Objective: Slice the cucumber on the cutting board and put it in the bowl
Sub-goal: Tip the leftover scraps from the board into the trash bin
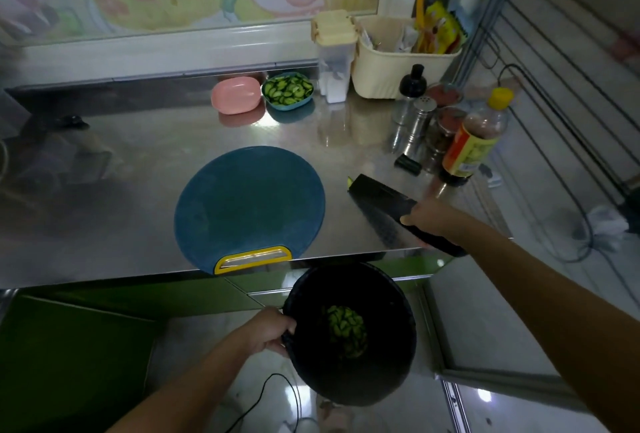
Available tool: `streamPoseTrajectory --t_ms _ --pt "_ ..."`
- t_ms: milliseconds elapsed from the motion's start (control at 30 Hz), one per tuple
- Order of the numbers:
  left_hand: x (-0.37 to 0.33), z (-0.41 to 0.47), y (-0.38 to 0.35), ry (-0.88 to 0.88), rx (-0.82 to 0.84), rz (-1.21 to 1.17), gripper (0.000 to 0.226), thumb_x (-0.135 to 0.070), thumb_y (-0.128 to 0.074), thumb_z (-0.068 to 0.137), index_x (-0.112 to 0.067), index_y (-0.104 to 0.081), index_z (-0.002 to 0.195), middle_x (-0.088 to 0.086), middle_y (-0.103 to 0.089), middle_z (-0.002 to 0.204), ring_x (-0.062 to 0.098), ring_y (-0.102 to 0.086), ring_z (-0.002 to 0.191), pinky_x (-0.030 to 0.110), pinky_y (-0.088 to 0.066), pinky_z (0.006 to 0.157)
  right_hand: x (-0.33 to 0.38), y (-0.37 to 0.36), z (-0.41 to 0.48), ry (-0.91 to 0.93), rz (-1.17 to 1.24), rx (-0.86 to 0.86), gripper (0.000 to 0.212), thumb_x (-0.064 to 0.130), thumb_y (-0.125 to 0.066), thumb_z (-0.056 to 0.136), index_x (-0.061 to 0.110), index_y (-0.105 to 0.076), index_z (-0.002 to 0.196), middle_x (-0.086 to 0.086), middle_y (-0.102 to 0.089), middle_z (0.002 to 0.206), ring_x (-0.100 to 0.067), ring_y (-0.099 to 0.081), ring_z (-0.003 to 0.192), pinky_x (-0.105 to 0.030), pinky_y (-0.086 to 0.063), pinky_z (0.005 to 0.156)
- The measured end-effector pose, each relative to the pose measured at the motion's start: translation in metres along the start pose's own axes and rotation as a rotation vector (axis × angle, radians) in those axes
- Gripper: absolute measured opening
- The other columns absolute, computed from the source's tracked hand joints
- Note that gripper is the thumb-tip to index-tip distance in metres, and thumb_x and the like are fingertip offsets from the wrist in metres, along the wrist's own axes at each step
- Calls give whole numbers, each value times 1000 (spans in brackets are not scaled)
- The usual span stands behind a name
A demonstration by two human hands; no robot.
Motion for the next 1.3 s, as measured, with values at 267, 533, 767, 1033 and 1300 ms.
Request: streamPoseTrajectory --t_ms 267,533,767,1033,1300 --pt "8 2 -15 8 4 6 11 9 -48 79 10 -58 85 20 -61 75 30 -64 60 35 -57 52 -39 11 -27 107 -230 -510 25 19 -45 97 3 -53 114 -19 -61 106 -32 -59 96 -34 -41 74" --pt "10 14 -12 11 59 33 23 8 -51 76 17 -61 94 21 -60 75 27 -65 57 35 -56 52 -57 19 22 -43 -341 -702 25 8 -36 98 -1 -48 118 -20 -58 111 -36 -61 96 -44 -51 80" --pt "9 21 -8 -14 62 14 17 8 -53 75 12 -65 87 15 -66 66 24 -66 59 34 -56 57 -68 28 69 28 -317 -654 30 19 -41 99 -2 -48 119 -25 -53 119 -39 -52 106 -45 -43 87" --pt "4 27 -8 -26 53 -19 14 9 -51 76 9 -65 78 12 -65 60 23 -66 56 32 -55 54 -43 29 97 189 -336 -593 29 14 -47 96 -2 -52 120 -26 -50 116 -40 -50 103 -41 -40 86" --pt "0 33 -7 -24 59 -35 18 8 -51 76 12 -64 88 18 -67 74 25 -67 62 32 -55 53 -25 21 107 384 -398 -450 27 17 -49 95 2 -56 117 -19 -53 115 -35 -49 108 -40 -37 93"
Point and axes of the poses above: each hand's wrist, its own z-axis towards the middle knuckle, its own y-axis out of the back of the hand, x = y × z, the point moved 2 cm from there along z, towards the middle knuckle
